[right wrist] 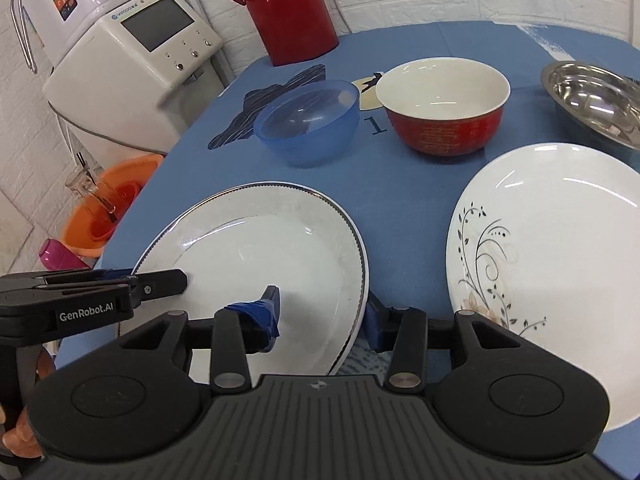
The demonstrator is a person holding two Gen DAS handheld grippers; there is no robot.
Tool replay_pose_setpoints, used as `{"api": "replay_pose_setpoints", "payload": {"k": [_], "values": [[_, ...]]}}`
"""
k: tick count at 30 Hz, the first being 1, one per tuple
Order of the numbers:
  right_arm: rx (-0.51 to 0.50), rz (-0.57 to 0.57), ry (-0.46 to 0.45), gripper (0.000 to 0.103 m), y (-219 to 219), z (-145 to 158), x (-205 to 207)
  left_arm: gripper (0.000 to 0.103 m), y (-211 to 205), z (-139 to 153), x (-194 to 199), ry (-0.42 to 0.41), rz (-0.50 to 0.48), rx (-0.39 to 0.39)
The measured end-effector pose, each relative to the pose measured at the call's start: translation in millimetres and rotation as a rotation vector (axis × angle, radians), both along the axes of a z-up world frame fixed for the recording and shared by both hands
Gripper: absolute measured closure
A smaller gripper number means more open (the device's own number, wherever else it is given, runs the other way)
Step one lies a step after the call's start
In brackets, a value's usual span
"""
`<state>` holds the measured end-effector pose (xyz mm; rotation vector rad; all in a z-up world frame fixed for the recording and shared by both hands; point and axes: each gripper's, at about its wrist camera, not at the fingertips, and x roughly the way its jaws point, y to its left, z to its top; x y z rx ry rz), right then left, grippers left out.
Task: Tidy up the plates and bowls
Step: 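Lift and carry the gold-rimmed plate with both tools toward the plain white plate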
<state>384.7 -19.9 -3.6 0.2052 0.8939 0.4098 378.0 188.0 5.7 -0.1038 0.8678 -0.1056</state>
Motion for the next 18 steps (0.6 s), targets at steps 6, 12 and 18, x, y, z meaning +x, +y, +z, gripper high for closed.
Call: {"api": "replay_pose_setpoints", "payload": {"k": [6,12,18], "values": [[-0.035,0.017,-0.05,0.072,6,15,-19,0.09,1,15,-15,-0.031,0.003,0.006],[-0.032,0.027,-0.053,0.07,4,29,-42,0.09,-3,34,-45,-0.052,0.001,0.011],[-0.036,0.031,-0.082,0.068,0,44,-87,0.09,-15,49,-96,-0.094,-0.002,0.015]]}}
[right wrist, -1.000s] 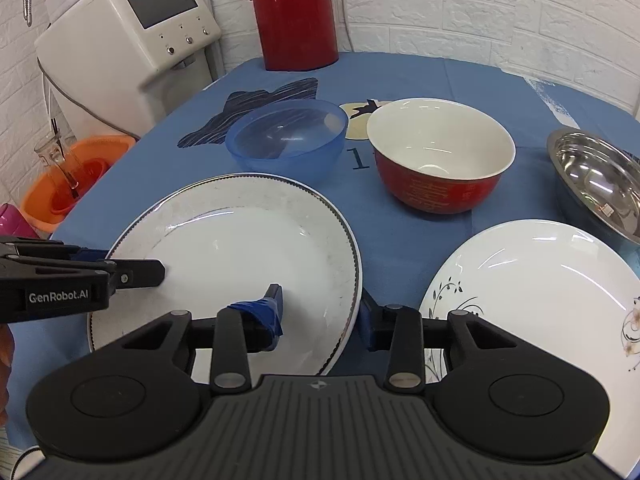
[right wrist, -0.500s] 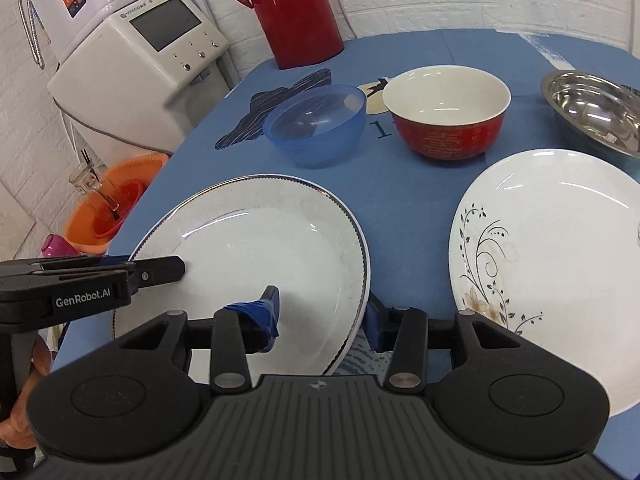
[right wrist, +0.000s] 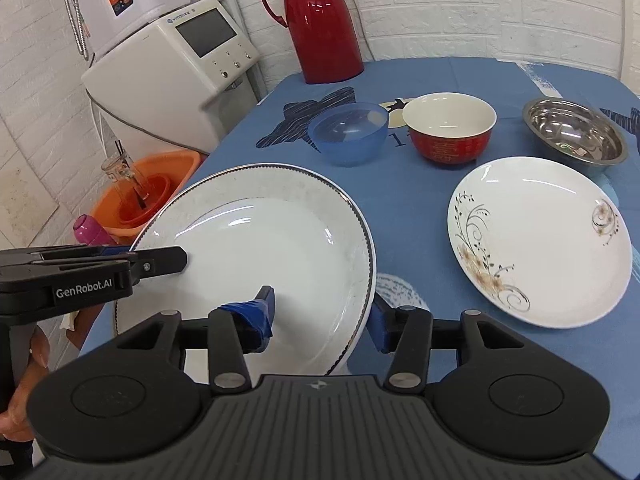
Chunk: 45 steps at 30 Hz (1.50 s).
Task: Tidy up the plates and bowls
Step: 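Lift and carry the gold-rimmed plate with both tools toward the plain white plate, then lower the gold-rimmed plate onto the plain white plate and open both tools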
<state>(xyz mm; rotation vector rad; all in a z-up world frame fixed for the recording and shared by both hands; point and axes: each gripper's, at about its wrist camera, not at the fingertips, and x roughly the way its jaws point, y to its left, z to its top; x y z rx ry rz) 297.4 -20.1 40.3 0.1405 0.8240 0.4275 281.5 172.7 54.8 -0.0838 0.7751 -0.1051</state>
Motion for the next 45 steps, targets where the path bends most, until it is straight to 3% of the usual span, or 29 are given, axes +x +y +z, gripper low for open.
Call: {"api": "replay_pose_setpoints", "payload": {"k": [11,21,25,28,30,32,35,39,43,45], "values": [[0.014,-0.018,0.01,0.063,-8,-22,-76,0.09,-15,-31,-88,0.042,-0.028,-0.001],[-0.059,0.007,-0.086,0.061,-6,-36,-100,0.089,-8,-53,-107,0.07,-0.055,-0.092],[-0.04,0.025,-0.06,0.061,-8,-51,-102,0.086,-2,-53,-110,0.062,-0.062,-0.131],[-0.04,0.032,-0.054,0.061,-7,-51,-101,0.081,5,-51,-112,0.064,-0.083,-0.167],[-0.023,0.032,-0.042,0.061,-10,-50,-100,0.057,10,-49,-113,0.074,-0.096,-0.197],[0.029,0.005,-0.032,0.062,-18,-47,-98,0.046,15,-44,-116,0.076,-0.12,-0.235],[0.064,-0.051,-0.061,0.062,-29,-39,-96,0.046,20,-42,-115,0.11,-0.127,-0.224],[0.073,-0.041,-0.053,0.062,-31,-34,-92,0.045,27,-48,-108,0.158,-0.137,-0.273],[0.084,-0.05,-0.021,0.062,-37,-39,-86,0.045,15,-42,-106,0.175,-0.177,-0.187],[0.119,-0.062,-0.002,0.062,-43,-41,-84,0.045,17,-32,-110,0.136,-0.191,-0.19]]}}
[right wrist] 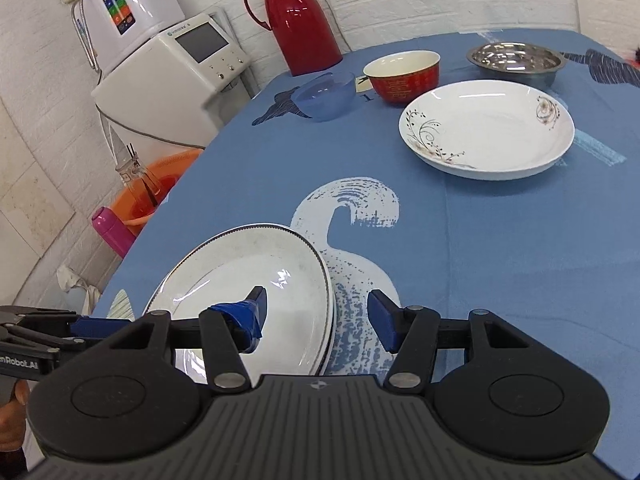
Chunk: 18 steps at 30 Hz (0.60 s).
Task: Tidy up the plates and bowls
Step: 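Lower the gold-rimmed plate onto the plain white plate and open both tools, then grasp the floral white plate rim with the right tool while the left tool grips it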
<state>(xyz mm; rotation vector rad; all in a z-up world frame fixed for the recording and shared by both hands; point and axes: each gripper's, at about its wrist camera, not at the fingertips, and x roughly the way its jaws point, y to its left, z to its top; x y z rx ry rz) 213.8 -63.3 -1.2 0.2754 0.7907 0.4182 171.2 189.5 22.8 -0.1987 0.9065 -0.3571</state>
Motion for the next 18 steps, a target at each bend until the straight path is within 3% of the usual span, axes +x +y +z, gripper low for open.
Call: {"api": "replay_pose_setpoints", "payload": {"k": [4,9,13,16,18], "values": [[0.006,-0.022,-0.002,0.062,-14,4,6,0.043,-2,26,4,-0.081,-0.001,0.008],[-0.028,-0.104,-0.03,0.061,-49,25,26,0.04,-30,45,44,-0.114,-0.022,0.042],[-0.157,-0.224,-0.015,0.06,-88,39,64,0.039,-68,47,102,-0.07,-0.06,0.041],[-0.237,-0.265,0.014,0.06,-112,40,102,0.038,-101,39,155,0.004,-0.096,0.034],[-0.266,-0.263,0.069,0.06,-121,36,132,0.038,-125,29,186,0.032,-0.11,0.071]]}}
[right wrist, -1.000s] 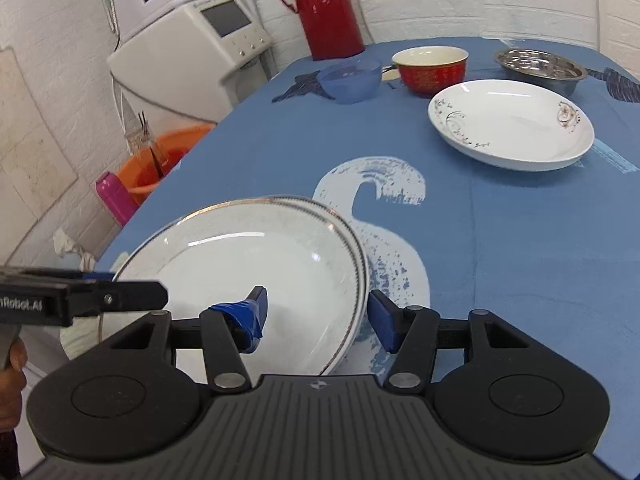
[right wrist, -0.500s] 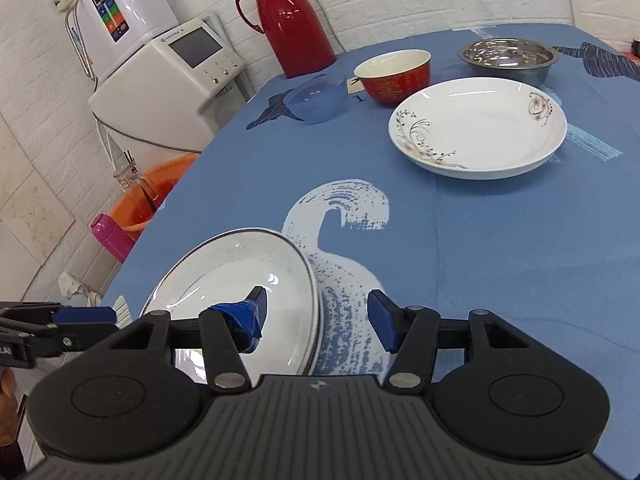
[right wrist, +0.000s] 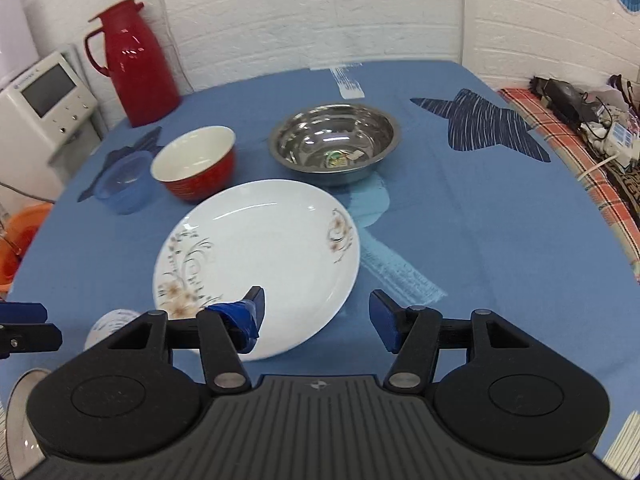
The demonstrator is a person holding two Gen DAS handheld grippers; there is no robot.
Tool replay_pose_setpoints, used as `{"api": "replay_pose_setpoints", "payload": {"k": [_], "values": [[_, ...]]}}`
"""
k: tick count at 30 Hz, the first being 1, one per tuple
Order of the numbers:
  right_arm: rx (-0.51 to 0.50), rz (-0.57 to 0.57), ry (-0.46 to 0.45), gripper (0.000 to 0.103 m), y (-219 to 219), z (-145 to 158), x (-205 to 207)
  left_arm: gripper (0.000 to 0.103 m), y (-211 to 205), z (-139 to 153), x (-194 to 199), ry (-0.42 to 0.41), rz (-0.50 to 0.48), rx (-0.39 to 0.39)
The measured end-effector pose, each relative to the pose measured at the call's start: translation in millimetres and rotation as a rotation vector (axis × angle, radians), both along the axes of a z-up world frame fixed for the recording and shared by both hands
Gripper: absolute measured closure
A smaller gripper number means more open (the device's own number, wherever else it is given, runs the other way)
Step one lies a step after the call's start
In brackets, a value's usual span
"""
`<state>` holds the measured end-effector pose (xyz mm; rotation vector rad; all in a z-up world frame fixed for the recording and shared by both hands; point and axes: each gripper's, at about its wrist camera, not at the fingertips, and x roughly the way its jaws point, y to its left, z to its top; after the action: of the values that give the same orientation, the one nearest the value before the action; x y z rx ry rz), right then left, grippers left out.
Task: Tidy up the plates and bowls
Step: 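Grasp the floral white plate rim with the right tool while the left tool grips it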
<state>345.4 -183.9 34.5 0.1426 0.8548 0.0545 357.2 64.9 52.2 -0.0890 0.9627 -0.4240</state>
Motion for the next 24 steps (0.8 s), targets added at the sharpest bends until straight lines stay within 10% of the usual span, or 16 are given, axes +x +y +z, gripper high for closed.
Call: {"api": "replay_pose_setpoints", "payload": {"k": [6,18,24], "values": [[-0.062,0.045,0.134,0.06,-2,-33,63,0.038,-37,-32,70,0.089,-0.001,-0.023],[-0.018,0.073,0.1,0.053,-1,-39,78,0.039,-55,-55,96,0.108,0.004,-0.046],[-0.018,0.051,0.15,0.049,6,-37,83,0.064,-59,-55,92,0.085,0.017,-0.015]]}}
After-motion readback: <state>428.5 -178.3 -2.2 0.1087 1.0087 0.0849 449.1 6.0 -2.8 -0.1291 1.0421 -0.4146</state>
